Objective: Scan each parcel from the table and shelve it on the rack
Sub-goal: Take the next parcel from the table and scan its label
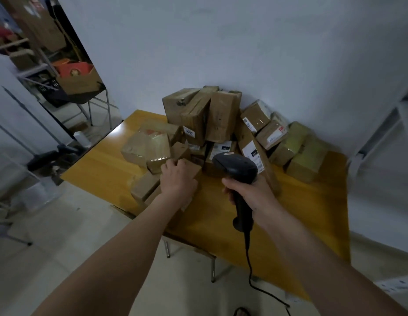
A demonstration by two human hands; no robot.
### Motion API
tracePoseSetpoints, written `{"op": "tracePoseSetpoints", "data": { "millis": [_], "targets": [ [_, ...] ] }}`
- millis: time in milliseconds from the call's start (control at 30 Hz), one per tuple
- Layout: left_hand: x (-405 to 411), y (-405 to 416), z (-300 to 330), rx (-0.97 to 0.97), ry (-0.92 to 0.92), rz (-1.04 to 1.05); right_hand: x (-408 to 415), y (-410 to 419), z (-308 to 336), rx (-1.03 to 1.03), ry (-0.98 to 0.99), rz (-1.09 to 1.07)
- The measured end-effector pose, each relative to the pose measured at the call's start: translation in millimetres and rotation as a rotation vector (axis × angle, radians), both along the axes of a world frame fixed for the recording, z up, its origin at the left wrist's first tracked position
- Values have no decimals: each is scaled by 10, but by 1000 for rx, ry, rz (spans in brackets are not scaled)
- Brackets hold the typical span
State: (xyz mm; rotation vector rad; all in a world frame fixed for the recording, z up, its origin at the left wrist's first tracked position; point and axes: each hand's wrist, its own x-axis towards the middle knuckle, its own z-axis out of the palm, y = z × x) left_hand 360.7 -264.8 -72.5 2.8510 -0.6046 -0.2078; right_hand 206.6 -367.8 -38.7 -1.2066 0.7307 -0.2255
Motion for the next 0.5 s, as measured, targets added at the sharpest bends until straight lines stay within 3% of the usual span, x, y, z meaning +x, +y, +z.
{"op": "tracePoseSetpoints", "data": {
  "millis": [367, 500],
  "targets": [
    [1037, -135, -257, -82, -87, 185, 693, -81, -34, -11, 56, -71],
    [1339, -125, -303, -164, 65, 379, 944, -59, -31, -38, 78, -107]
  ]
}}
